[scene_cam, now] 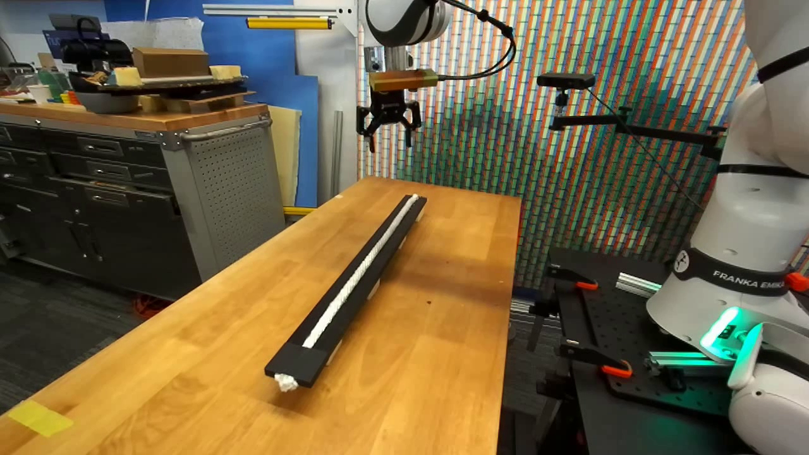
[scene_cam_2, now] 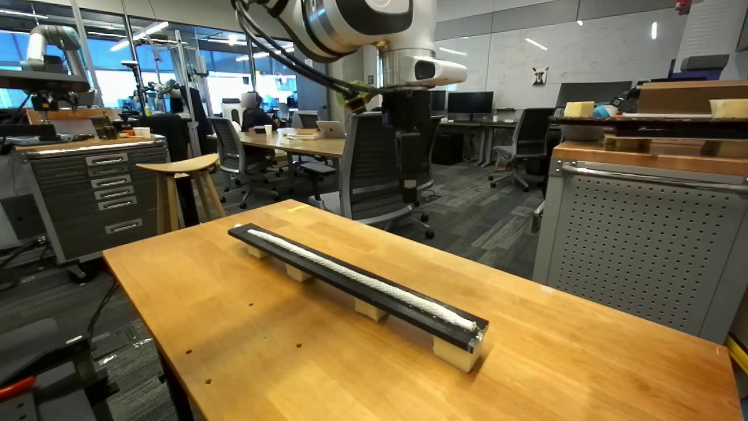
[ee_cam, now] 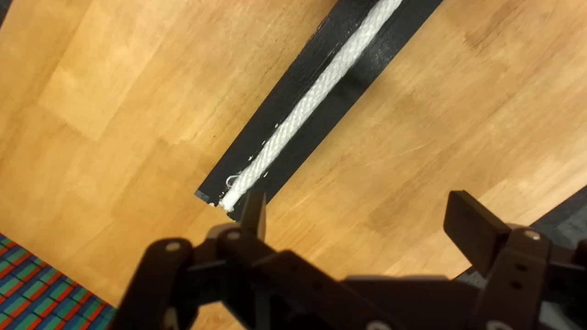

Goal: Put the rope along the center of the black object

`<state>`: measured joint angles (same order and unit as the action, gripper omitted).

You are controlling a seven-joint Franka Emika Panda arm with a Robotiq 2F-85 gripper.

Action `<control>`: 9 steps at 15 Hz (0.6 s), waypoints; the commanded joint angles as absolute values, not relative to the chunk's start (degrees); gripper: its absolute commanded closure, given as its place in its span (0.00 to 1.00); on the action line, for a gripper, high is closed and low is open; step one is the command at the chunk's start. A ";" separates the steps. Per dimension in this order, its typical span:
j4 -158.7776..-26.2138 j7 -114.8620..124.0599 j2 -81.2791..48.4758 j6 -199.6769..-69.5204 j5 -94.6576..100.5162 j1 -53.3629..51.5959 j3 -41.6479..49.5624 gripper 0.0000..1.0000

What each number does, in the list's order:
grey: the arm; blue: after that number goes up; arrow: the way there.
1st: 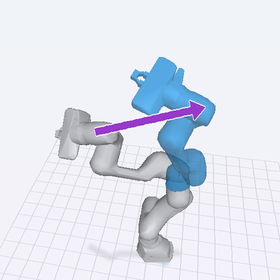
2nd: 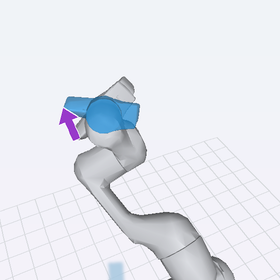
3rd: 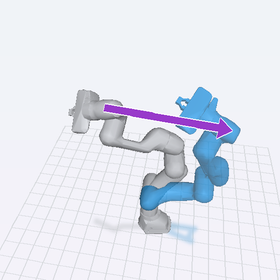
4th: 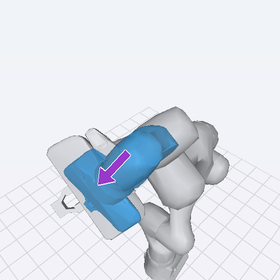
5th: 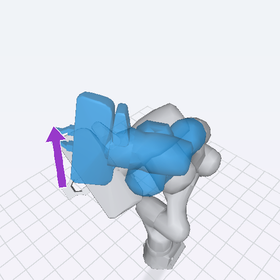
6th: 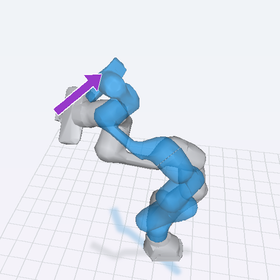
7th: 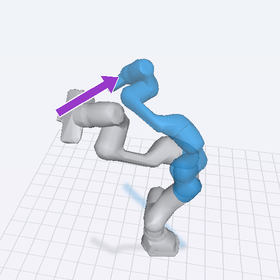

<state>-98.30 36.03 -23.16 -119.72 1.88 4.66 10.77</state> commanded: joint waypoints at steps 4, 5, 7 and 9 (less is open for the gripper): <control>-106.04 20.37 -15.53 -118.97 1.80 4.87 8.61 0.00; -107.11 18.75 -14.72 -119.05 1.79 4.89 8.39 0.00; -109.38 16.00 -12.98 -118.97 1.74 4.92 8.03 0.00; -111.80 13.72 -11.13 -118.90 1.40 5.02 7.68 0.00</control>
<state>-106.66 17.93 -16.06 -118.87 1.87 4.65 8.47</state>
